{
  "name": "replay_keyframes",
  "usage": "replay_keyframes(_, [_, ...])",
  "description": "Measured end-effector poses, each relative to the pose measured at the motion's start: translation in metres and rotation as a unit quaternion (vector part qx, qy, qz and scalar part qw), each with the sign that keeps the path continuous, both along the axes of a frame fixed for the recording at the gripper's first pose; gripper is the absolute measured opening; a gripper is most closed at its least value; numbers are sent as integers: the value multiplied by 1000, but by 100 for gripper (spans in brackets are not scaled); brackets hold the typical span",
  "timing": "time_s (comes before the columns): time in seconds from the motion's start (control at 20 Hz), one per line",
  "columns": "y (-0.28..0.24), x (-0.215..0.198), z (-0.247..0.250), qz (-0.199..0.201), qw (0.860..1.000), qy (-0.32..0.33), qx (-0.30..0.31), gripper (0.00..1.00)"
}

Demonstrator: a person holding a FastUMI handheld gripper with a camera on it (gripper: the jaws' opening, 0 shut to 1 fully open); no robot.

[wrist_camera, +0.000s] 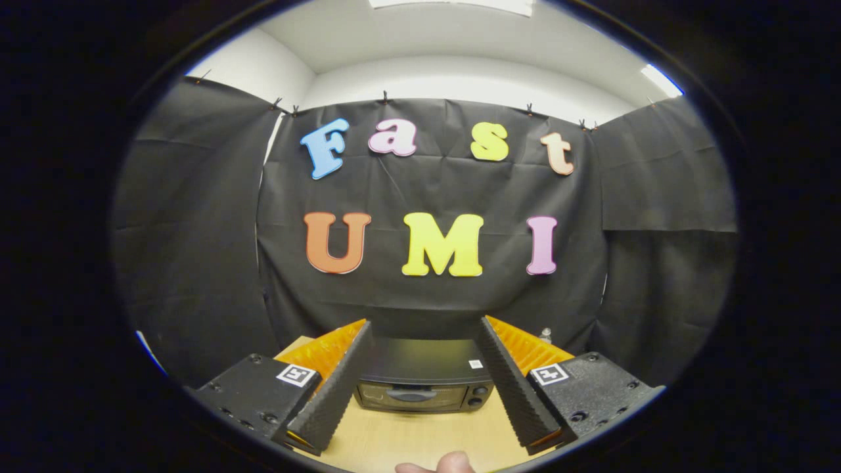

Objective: Open the toaster oven, put the food inside, and close the toaster oven door.

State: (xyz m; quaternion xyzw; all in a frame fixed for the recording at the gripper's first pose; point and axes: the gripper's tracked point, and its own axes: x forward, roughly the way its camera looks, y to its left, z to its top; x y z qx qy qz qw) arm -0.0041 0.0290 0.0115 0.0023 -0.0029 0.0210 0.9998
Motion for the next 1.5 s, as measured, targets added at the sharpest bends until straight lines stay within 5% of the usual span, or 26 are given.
replay_keyframes(0.75, [-7, 31, -59, -6, 998, 55, 10, 100])
replay_keyframes(1.5, [19, 175, -201, 26, 986, 164, -2, 100])
